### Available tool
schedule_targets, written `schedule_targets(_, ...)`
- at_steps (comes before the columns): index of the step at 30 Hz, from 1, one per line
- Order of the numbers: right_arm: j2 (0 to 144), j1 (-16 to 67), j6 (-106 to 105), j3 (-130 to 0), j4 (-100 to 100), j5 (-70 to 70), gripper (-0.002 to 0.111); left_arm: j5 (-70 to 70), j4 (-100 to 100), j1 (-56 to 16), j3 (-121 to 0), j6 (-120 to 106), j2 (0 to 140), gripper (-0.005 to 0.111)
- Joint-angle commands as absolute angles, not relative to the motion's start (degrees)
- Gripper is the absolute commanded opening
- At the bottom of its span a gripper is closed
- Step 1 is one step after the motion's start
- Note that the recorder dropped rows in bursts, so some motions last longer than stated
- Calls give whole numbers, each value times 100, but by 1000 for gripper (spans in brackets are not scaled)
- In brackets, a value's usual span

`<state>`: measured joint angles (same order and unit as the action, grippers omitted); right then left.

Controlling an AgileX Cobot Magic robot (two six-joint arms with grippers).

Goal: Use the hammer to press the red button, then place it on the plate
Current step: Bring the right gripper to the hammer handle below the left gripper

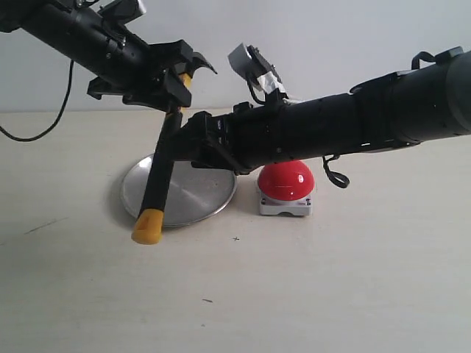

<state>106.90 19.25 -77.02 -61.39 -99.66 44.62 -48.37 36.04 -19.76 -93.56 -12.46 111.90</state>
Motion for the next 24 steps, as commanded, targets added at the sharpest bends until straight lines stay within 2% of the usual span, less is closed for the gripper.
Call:
schedule_targets(1,10686,1930,-7798,-6174,-9995,4349,65,-4510,3924,-2213,-9398,-1288,11045,0)
schedule_targets(9,10686,1930,-7798,-6174,-9995,3942,65,-4398,3962,-2613,-9398,-1311,11045,0)
schedule_targets(24,10686,1930,-7253,-6174,-9995,3430,62,-4209,4344,-2621,-9398,-1310,11055,0)
